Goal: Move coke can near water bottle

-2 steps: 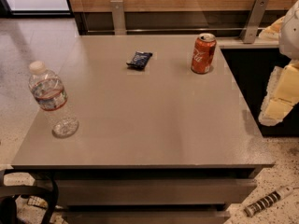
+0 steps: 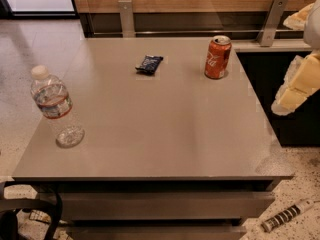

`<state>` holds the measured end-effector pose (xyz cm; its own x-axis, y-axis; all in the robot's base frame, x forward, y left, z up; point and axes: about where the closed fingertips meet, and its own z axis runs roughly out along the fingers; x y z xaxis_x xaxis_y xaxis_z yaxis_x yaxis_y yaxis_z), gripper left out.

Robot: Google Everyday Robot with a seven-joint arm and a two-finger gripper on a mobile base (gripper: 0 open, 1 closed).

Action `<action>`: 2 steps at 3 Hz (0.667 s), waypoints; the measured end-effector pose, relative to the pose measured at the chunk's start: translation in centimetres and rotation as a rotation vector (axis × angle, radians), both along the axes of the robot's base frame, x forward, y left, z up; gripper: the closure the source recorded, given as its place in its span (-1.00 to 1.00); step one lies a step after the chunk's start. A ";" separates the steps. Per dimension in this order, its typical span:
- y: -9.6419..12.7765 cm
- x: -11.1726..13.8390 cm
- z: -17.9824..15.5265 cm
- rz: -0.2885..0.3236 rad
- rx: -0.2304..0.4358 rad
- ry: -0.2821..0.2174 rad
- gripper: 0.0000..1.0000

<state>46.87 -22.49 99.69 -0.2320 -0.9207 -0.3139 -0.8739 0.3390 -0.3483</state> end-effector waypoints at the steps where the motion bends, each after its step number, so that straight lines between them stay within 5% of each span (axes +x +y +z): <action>1: -1.6 2.7 -0.6 -0.070 0.158 -0.102 -1.00; 2: -2.4 5.4 -1.5 -0.111 0.319 -0.196 -1.00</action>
Offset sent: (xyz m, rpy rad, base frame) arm 0.1216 -0.0517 0.0006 0.6281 -0.4960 -0.2034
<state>52.22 -24.94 98.18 -0.2316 -0.7427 -0.6282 -0.7534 0.5455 -0.3672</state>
